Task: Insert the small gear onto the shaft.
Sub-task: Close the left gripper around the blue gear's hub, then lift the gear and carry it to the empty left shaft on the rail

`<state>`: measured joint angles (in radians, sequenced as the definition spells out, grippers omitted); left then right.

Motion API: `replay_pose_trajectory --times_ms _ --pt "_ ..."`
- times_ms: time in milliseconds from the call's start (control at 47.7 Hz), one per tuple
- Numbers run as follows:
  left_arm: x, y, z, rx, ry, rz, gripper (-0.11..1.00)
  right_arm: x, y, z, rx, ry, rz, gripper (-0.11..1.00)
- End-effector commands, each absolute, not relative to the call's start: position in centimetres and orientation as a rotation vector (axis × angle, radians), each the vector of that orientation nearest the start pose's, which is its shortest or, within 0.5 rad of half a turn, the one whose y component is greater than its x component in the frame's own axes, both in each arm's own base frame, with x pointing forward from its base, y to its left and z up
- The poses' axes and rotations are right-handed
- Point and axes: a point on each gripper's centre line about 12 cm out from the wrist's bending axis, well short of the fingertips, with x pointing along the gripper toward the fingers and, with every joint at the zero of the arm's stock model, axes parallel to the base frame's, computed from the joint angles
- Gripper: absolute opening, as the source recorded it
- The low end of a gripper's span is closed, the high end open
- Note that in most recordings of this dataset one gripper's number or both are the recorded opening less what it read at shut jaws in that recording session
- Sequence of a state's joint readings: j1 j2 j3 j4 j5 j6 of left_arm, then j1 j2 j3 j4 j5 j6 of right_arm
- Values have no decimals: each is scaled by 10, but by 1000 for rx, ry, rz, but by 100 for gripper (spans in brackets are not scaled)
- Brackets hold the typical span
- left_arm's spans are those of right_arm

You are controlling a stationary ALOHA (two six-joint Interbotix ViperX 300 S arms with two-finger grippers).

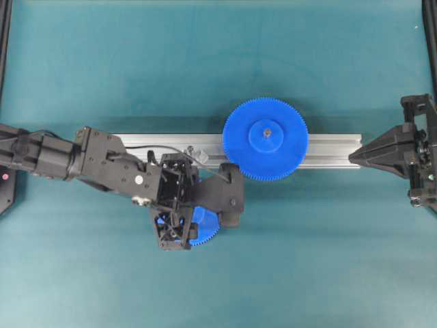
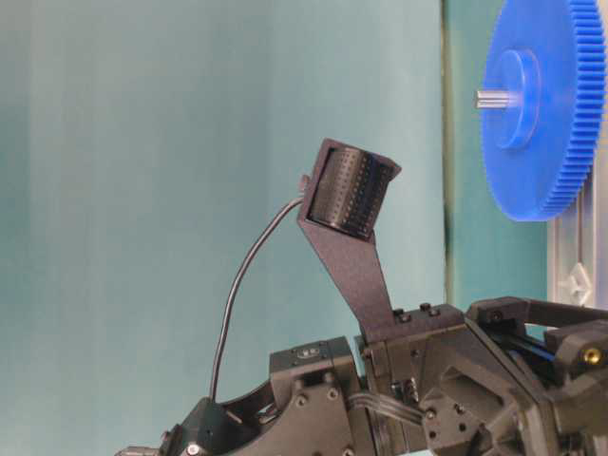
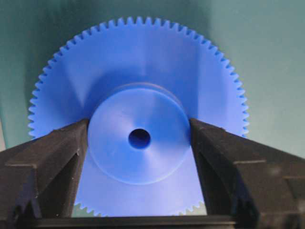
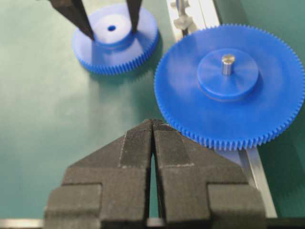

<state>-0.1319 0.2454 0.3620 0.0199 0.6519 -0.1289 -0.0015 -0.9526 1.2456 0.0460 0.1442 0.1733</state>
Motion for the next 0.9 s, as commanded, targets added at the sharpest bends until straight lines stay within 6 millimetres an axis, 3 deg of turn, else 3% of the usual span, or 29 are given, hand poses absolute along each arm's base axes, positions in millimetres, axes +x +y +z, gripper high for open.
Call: replay_pose_trajectory --times_ms 0,608,881 --pt "411 -52 124 -9 1255 -29 70 187 0 216 227 423 -45 4" --pt "413 -52 128 -9 1246 -31 70 181 -1 217 229 401 -52 4" --pt "419 -53 147 -3 1215 -37 70 180 -2 217 229 401 -55 4"
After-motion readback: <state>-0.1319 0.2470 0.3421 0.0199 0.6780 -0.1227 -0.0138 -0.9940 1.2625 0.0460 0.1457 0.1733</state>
